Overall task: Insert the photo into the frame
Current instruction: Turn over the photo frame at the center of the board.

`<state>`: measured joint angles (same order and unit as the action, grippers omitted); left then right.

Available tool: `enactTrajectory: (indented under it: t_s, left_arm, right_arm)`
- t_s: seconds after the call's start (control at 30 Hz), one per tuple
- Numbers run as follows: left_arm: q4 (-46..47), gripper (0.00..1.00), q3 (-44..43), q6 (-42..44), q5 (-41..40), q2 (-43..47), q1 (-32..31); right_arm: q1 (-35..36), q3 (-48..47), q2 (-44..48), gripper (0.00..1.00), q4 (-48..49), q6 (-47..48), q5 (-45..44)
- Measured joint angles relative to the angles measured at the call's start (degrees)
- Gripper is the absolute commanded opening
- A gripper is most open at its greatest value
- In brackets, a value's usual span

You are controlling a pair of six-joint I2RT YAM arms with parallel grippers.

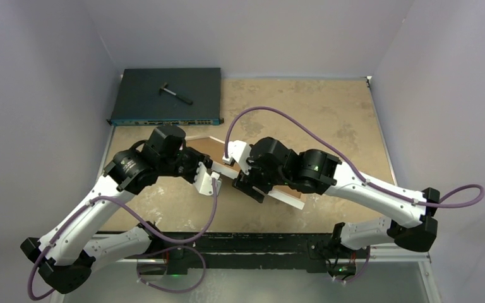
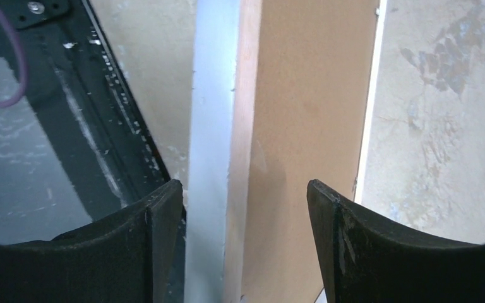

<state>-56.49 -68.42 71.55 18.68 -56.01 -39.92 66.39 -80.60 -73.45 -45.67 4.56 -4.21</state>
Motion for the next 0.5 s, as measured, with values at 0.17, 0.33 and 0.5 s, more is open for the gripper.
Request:
enactTrajectory:
  t_s: [0.17, 0.33, 0.5]
  left_arm:
    - [0.68, 0.0, -0.15, -1.7, -0.02, 0.2, 0.0]
    - [1.27, 0.1, -0.92, -5.09, -0.87, 0.2, 0.2]
    - [4.07, 0.54, -0.09, -6.38, -2.73, 2.84, 0.59]
  right_arm:
    - [0.09, 1.66, -0.44, 0.5, 2.82, 1.36, -4.66]
    - [0.76, 1.14, -2.01, 0.12, 5.6, 3.93, -7.61]
    - [1.01, -3.54, -4.22, 0.06, 3.56, 5.38, -7.39]
